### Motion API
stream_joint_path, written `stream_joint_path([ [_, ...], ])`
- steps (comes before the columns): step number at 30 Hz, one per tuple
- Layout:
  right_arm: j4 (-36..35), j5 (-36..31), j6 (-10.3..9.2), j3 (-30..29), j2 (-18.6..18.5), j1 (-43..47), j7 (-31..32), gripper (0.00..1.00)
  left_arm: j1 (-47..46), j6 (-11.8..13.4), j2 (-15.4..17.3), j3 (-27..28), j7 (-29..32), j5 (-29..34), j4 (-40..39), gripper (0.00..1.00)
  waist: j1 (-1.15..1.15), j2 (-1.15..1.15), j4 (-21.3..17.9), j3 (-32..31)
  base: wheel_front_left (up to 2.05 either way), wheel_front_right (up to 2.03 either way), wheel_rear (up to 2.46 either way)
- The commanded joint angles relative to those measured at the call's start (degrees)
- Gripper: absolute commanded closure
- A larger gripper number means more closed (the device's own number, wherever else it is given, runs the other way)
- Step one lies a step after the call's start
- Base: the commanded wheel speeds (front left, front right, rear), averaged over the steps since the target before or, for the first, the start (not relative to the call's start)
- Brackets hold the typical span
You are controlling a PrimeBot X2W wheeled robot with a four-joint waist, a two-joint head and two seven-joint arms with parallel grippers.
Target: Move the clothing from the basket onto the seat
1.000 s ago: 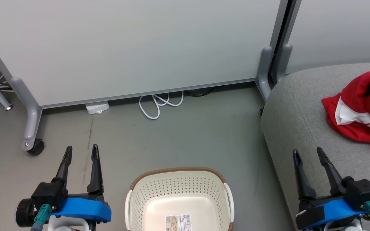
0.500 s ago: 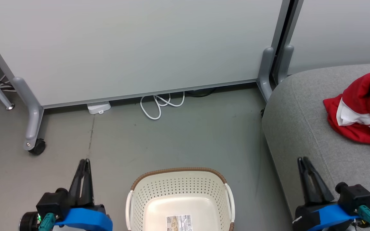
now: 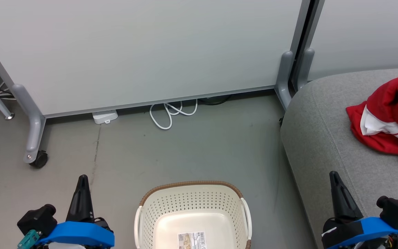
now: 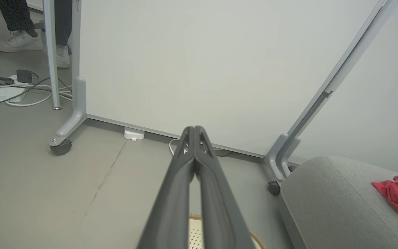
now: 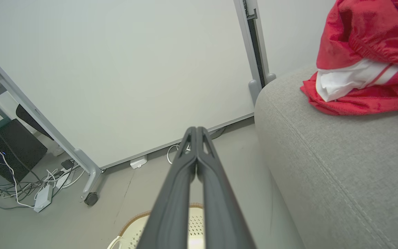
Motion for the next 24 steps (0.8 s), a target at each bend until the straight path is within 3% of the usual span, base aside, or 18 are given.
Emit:
stream_joint_path([
  [1,-0.85,3.44,0.00,-0.44,0.02,-1.33,0.70,1.00,-1.65,-0.09,0.16,0.47,0.67,-3.39,-1.19,1.00,0.00,0.00,-0.05,-0.01,0.00,0.00,0.00],
  [24,-0.71,22.73,0.00,-1.88,0.21,-2.44,5.62,1.00,-2.56,-0.21,0.19,1.63,5.50,-22.96,-1.91,1.00,0.00,0.00,-0.52,-0.14,0.00,0.00,0.00],
])
